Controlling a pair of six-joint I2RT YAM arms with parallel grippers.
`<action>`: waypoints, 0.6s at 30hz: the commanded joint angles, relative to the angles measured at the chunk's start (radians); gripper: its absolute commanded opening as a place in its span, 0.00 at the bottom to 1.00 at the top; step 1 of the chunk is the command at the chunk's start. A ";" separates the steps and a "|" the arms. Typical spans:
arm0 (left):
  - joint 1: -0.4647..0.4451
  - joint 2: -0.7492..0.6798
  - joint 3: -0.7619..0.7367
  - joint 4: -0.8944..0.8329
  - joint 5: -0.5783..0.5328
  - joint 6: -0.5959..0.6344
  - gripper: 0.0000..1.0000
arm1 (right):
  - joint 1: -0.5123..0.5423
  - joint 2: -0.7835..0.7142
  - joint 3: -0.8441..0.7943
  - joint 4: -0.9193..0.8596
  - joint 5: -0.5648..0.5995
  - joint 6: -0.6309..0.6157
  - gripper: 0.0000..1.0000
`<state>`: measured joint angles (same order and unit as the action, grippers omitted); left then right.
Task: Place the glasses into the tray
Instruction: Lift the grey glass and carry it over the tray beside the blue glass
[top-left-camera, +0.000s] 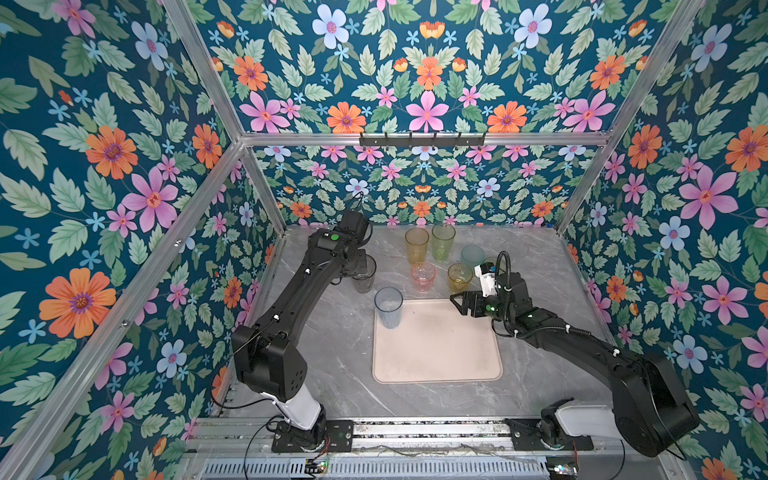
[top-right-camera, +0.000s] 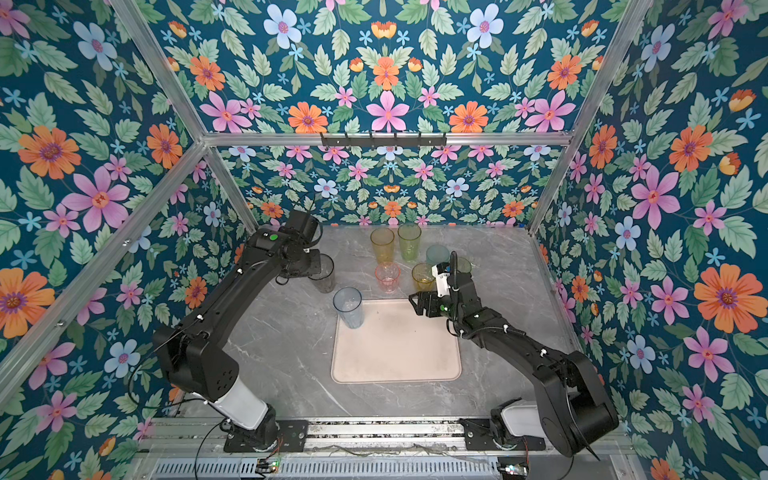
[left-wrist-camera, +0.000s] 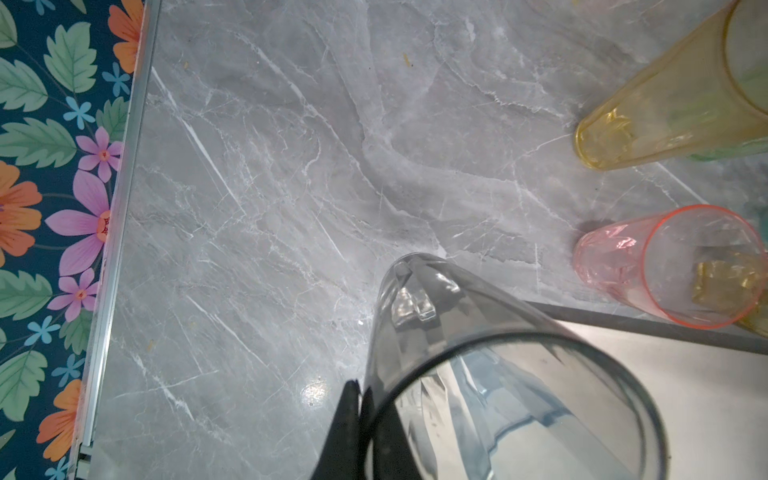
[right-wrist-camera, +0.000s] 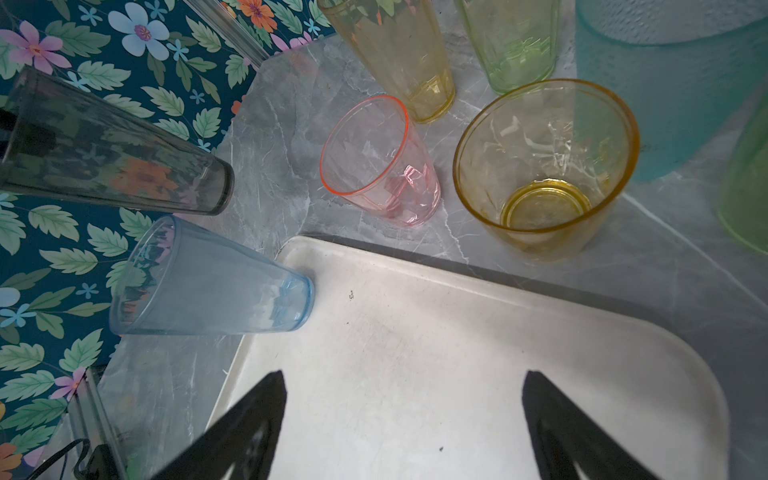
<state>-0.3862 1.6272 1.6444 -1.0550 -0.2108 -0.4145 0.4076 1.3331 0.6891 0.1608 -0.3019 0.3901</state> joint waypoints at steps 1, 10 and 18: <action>0.001 -0.037 -0.033 -0.003 -0.016 -0.019 0.00 | 0.000 0.005 0.005 0.020 0.012 -0.007 0.90; 0.001 -0.139 -0.139 -0.026 -0.012 -0.037 0.00 | 0.001 0.015 0.006 0.028 0.012 -0.007 0.89; 0.001 -0.234 -0.275 -0.052 -0.004 -0.026 0.00 | 0.008 0.002 0.001 0.034 0.009 -0.003 0.89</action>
<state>-0.3862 1.4132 1.3895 -1.0821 -0.2066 -0.4419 0.4133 1.3399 0.6891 0.1619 -0.2951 0.3904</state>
